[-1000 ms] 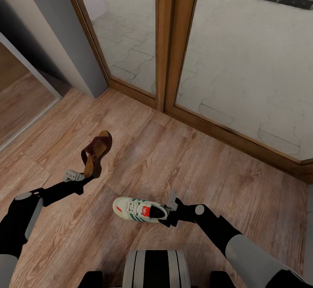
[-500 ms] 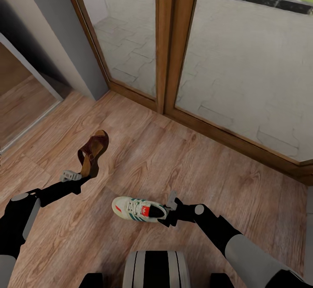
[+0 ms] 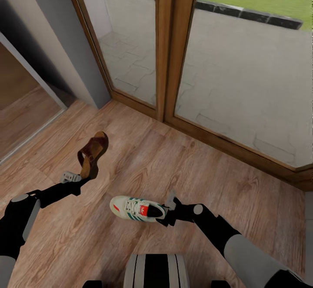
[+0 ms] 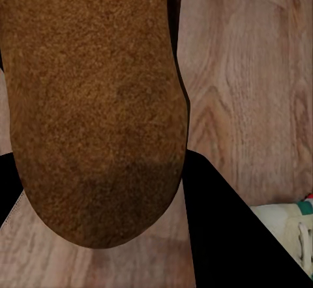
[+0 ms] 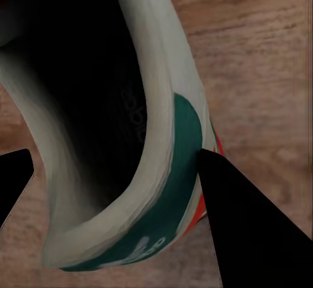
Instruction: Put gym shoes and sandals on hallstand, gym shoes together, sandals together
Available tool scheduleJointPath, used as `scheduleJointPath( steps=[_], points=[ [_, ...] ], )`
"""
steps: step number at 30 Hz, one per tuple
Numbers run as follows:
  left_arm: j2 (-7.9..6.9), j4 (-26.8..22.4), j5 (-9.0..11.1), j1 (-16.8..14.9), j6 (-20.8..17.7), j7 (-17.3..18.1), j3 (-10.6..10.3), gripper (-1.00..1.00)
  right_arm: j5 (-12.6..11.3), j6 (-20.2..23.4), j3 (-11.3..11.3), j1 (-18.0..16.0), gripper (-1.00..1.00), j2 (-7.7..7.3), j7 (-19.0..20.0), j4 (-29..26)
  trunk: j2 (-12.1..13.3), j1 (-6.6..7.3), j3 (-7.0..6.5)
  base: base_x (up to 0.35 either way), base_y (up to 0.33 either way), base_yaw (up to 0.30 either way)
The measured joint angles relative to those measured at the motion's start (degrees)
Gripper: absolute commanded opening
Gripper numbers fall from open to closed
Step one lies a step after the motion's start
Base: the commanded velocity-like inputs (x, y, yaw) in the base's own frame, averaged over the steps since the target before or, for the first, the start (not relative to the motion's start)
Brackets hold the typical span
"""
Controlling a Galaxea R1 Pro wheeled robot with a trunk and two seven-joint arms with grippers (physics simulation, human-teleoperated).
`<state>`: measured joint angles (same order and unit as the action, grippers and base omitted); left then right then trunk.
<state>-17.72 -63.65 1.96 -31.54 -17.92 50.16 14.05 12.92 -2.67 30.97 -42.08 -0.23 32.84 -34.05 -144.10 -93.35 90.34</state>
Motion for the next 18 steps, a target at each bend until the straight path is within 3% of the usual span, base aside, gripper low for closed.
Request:
scheduleJointPath(
  steps=[10,12,18],
  points=[
    [-1.37,0.3,0.0,0.0,0.1,-0.2,0.0,-1.0,0.1,-0.2,-0.1,0.0,-1.0,0.87,-0.2,0.1,0.1,0.26,-2.22,0.0,0.0,0.0],
    [-2.49,0.4,0.0,0.1,0.1,-0.2,0.0,-1.0,0.0,-0.2,-0.1,0.0,-1.0,0.92,-0.2,0.0,0.2,0.31,-2.69,0.0,0.0,0.0],
    [-2.82,0.4,0.0,0.2,0.1,-0.3,0.0,-1.0,0.0,-0.2,-0.1,0.0,-1.0,0.93,-0.2,0.0,0.2,0.46,-4.31,0.0,0.0,0.0]
  ],
)
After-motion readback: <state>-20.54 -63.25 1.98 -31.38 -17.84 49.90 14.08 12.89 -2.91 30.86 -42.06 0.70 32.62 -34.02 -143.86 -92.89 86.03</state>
